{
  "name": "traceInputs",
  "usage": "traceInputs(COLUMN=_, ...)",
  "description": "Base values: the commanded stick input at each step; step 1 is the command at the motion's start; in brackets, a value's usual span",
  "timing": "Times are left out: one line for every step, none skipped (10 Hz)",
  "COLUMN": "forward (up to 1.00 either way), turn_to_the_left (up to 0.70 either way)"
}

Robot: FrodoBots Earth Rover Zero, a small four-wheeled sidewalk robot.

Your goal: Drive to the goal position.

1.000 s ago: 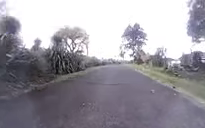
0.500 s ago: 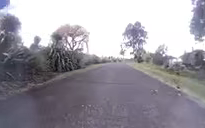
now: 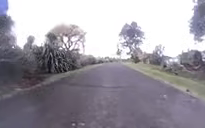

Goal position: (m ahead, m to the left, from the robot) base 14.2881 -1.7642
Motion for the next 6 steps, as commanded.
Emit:
traceInputs(forward=0.85, turn_to_the_left=-0.34)
traceInputs(forward=0.85, turn_to_the_left=-0.34)
traceInputs(forward=0.85, turn_to_the_left=-0.33)
traceInputs(forward=0.85, turn_to_the_left=-0.31)
traceInputs(forward=0.85, turn_to_the_left=-0.21)
traceInputs(forward=0.85, turn_to_the_left=-0.11)
